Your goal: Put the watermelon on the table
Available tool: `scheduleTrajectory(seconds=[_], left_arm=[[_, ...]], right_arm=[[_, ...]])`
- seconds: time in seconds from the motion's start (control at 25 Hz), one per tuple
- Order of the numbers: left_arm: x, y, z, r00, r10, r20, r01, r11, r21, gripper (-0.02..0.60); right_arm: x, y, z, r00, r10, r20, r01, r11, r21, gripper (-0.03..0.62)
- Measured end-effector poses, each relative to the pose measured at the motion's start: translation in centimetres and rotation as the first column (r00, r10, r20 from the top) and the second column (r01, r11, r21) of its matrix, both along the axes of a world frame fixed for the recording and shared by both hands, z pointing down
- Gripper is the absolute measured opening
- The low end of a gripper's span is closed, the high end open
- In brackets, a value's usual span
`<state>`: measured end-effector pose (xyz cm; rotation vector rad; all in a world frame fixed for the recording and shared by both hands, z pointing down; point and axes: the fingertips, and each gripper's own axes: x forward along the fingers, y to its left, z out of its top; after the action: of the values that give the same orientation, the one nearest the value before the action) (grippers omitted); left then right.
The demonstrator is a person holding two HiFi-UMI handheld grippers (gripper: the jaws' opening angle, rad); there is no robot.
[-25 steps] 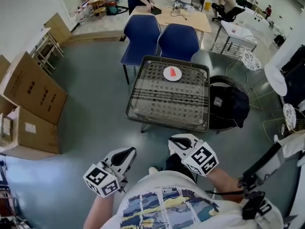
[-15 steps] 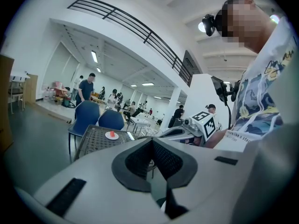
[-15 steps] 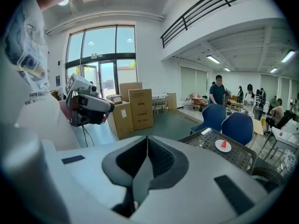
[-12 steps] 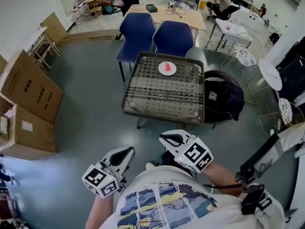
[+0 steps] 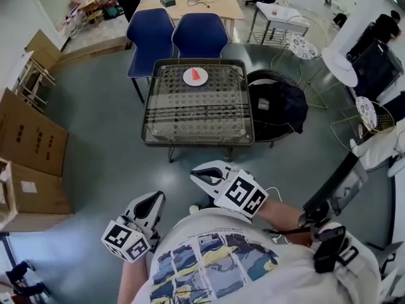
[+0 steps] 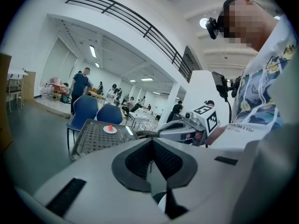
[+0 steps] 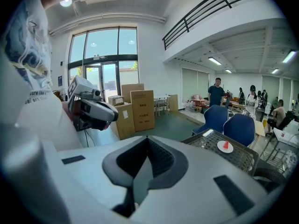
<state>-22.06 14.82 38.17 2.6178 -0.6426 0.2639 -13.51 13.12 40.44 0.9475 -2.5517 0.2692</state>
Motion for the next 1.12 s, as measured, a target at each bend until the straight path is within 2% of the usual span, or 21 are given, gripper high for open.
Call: scheduleTrajectory(seconds=[0.2,0.84,1.12], left_arm=[[0.8,-0.2,0.4,1.000,0.023,0.013,-0.023,1.000,0.001,0.009],[1.4,-0.9,1.6,0.999,0.027,0.019,-0.026,0.999,-0.034,0.009],[2.4,-2.5,2.3,0.999,0.047,0.024,-0.046,0.997,-0.061,0.009]], right_arm=[[0.1,0.0,0.1,1.000,-0.002,0.003,0.002,1.000,-0.003,0.011],[0.5,-0.6,1.2,1.000,-0.014,-0.011,0.014,0.999,-0.031,0.011],[2.0,-2.3,2.1,1.000,0.008,-0.016,-0.009,0.998,-0.060,0.011]])
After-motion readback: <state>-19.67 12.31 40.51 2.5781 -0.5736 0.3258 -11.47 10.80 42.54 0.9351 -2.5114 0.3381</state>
